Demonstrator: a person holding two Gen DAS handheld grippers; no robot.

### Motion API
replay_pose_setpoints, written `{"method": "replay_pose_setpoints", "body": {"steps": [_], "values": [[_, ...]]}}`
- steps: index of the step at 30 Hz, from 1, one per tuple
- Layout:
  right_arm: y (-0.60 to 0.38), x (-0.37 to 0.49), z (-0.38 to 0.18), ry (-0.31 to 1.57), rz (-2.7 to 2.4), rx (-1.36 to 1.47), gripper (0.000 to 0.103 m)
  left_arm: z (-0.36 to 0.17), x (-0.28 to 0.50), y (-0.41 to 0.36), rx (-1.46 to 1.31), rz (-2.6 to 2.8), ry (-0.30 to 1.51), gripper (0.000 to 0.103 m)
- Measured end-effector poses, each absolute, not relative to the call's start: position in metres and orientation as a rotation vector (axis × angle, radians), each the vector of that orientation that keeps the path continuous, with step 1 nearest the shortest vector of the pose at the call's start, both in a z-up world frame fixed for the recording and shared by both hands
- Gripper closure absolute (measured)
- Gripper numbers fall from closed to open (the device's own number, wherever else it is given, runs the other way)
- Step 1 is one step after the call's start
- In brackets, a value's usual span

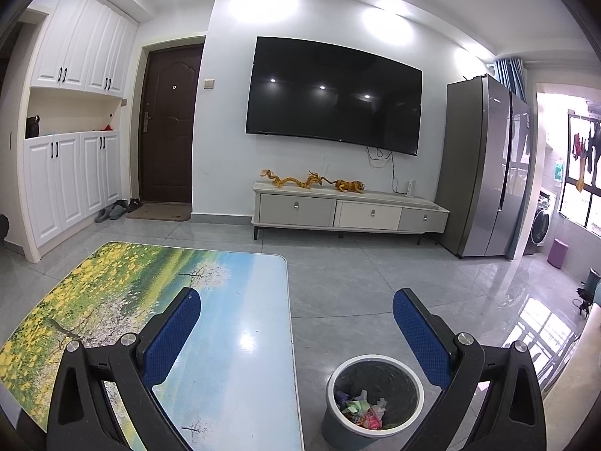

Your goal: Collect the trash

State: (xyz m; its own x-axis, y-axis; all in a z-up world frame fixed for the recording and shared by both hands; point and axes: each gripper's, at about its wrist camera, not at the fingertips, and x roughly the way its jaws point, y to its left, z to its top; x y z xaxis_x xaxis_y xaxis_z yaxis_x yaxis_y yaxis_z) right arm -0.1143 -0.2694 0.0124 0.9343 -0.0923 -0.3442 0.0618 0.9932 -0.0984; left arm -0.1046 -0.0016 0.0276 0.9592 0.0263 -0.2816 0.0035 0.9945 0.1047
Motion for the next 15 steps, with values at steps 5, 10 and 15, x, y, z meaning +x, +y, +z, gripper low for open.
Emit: {"method": "replay_pose_setpoints", "body": {"steps": [5, 10, 15], "values": [[-0.271, -0.118, 0.012, 0.346, -0.084, -0.08, 0.0, 0.024, -0.106, -0.009, 0.116, -0.003, 0.294, 0.0], [-0.271, -0.117, 0.01, 0.356, -0.094, -0.079, 0.0, 0.021, -0.103, -0.011, 0.121, -0.019, 0.302, 0.0], [-0.267, -0.115, 0.009, 0.362, -0.096, -0.084, 0.0, 0.016, -0.103, -0.008, 0.118, -0.021, 0.313, 0.0]]}}
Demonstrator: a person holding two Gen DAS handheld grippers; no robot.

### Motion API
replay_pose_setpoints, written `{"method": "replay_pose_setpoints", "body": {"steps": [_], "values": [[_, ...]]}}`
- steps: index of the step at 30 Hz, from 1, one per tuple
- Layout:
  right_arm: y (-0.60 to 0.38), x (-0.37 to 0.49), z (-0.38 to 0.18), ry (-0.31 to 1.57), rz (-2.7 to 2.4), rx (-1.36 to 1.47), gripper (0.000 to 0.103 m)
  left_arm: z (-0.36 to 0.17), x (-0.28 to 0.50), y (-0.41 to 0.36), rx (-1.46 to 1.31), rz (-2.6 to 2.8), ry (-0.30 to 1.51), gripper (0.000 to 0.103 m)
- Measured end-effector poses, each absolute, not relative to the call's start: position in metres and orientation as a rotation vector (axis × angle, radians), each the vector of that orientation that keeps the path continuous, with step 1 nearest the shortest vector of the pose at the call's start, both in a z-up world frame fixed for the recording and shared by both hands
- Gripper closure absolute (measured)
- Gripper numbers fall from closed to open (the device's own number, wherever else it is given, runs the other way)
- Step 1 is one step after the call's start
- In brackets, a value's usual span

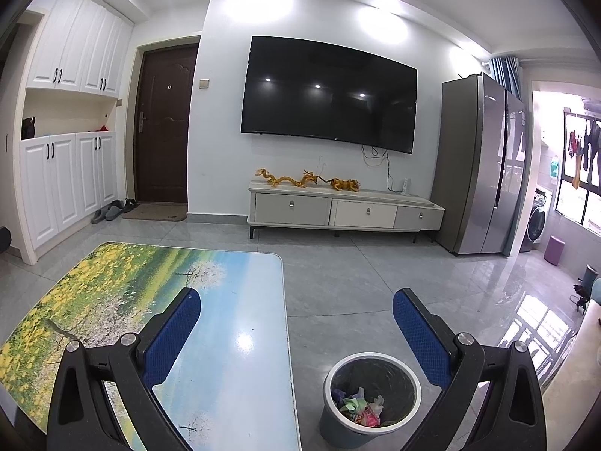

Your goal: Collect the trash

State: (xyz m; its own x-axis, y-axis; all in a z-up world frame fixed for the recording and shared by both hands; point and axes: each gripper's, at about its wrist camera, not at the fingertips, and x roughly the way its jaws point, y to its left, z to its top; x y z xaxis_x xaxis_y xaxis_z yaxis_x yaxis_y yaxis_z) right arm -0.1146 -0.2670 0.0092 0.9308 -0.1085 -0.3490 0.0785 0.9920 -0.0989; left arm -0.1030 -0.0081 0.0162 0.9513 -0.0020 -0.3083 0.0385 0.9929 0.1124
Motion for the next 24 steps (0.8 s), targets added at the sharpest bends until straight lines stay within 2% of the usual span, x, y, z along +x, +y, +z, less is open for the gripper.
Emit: {"method": "replay_pose_setpoints", "body": {"steps": [24], "values": [[-0.2674, -0.1174, 0.0088, 0.364, -0.098, -0.099, 0.0, 0.0141, -0.1043, -0.0073, 0.116, -0.039, 0.322, 0.0]]}}
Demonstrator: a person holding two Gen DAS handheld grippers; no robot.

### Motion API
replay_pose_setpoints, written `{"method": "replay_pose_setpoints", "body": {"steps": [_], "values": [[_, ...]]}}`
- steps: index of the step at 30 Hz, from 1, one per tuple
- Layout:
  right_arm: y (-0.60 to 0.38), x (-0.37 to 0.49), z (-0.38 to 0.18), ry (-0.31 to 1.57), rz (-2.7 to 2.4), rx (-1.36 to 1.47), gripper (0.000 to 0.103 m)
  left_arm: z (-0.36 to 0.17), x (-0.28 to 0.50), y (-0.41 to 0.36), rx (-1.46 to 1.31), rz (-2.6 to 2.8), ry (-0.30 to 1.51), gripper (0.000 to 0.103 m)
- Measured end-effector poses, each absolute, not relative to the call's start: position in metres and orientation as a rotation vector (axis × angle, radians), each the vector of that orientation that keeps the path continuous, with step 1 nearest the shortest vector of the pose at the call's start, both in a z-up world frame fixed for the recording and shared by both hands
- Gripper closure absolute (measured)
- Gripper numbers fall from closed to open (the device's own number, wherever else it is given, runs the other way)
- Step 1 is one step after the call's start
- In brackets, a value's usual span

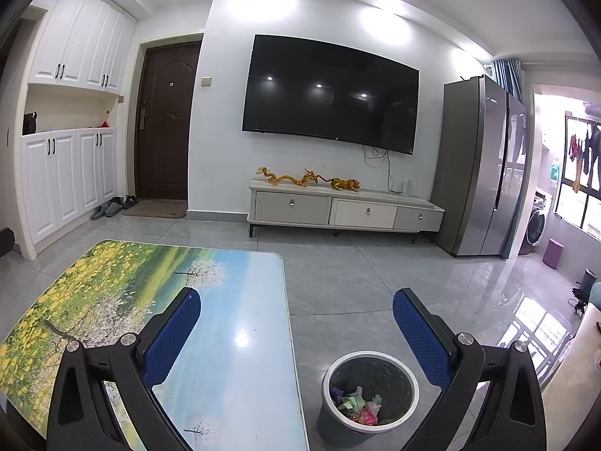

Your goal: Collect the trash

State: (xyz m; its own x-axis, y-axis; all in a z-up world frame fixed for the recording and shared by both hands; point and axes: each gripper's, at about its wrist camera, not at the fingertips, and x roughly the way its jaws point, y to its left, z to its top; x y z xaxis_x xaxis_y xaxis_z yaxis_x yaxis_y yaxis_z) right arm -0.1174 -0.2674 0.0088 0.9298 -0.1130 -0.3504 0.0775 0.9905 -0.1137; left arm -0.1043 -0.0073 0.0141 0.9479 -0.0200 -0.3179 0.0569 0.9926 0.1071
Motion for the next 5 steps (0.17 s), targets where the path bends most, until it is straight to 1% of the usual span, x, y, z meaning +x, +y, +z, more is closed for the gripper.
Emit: {"method": "replay_pose_setpoints", "body": {"steps": [5], "values": [[-0.2681, -0.1202, 0.0083, 0.362, -0.102, -0.1, 0.0, 0.0118, -0.1073, -0.007, 0.112, -0.041, 0.325, 0.0]]}}
